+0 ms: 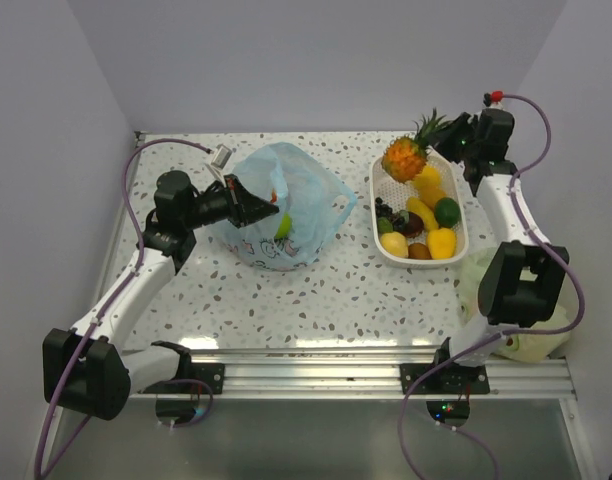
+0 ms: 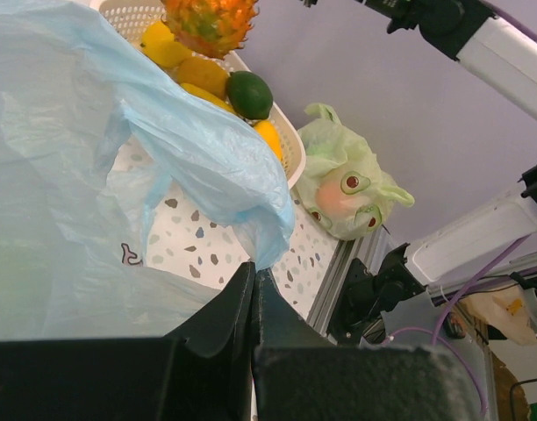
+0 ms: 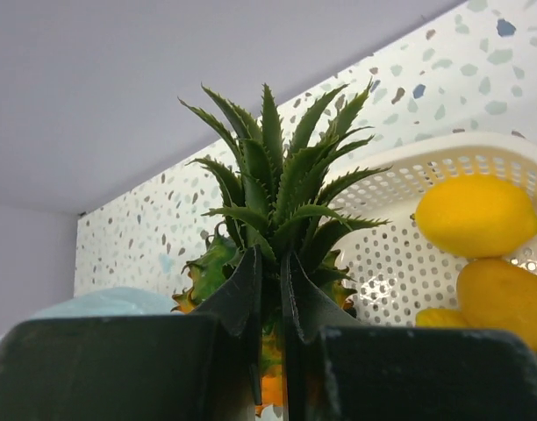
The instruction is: Place the fake fruits into the plastic bag and tie a complex knot
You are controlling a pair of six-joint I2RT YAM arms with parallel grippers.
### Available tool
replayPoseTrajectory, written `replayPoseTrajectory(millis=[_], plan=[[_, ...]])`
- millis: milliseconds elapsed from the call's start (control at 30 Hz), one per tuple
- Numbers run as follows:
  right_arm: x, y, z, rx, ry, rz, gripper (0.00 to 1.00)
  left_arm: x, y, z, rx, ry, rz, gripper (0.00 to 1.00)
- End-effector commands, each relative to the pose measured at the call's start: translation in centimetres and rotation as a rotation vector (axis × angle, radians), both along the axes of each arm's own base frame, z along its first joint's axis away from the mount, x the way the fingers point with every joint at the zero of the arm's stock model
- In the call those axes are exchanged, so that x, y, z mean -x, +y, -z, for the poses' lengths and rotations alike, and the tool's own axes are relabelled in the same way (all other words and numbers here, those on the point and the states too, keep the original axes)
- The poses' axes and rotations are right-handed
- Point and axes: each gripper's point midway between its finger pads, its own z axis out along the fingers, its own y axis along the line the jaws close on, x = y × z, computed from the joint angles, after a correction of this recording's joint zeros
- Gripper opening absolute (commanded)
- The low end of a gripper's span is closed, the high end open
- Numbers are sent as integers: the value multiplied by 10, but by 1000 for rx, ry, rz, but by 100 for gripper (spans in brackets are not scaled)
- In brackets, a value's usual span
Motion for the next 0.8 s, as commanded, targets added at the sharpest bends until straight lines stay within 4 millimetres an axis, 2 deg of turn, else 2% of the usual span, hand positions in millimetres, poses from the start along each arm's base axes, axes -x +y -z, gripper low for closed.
replayPoseTrajectory(millis=[0, 33, 67, 100, 167, 200, 300, 367, 433, 467, 500, 533, 567, 600, 633, 700, 733, 767], plan=[[25, 12, -27, 97, -47, -131, 0, -1, 3, -16, 1, -67, -8, 0], [32, 16, -30, 100, -50, -155, 0, -1, 3, -18, 4, -69, -9, 0], [45, 21, -50, 105, -98, -175, 0, -1, 3, -19, 7, -69, -9, 0], [59, 31, -43, 83, -93, -234, 0, -1, 2, -20, 11, -67, -7, 0], [85, 45, -54, 31, -124, -274, 0, -1, 1, -21, 20, -56, -1, 0], [98, 59, -61, -13, -147, -341, 0, 0, 1, -22, 22, -54, 1, 0], [118, 88, -78, -59, -200, -419, 0, 1, 0, -24, 33, -49, 11, 0], [128, 116, -83, -58, -224, -476, 0, 0, -1, -25, 36, -42, 14, 0], [125, 131, -82, -67, -225, -494, 0, 1, -2, -24, 47, -24, 22, 0], [127, 145, -78, -104, -197, -512, 0, 2, -3, -23, 54, -18, 25, 0], [123, 152, -80, -114, -209, -522, 0, 3, -3, -23, 65, -13, 31, 0], [114, 159, -70, -119, -191, -527, 0, 5, -4, -26, 87, -7, 38, 0], [111, 172, -74, -112, -206, -544, 0, 5, -5, -26, 95, -2, 40, 0], [106, 180, -70, -107, -196, -555, 0, 5, -5, -25, 102, 6, 41, 0], [101, 196, -56, -107, -165, -579, 0, 5, -6, -28, 115, 8, 46, 0], [92, 215, -56, -100, -172, -592, 0, 4, -7, -29, 126, 15, 48, 0], [96, 237, -55, -98, -178, -630, 0, 4, -7, -31, 136, 16, 57, 0], [90, 249, -44, -106, -154, -628, 0, 5, -8, -34, 142, 14, 64, 0]])
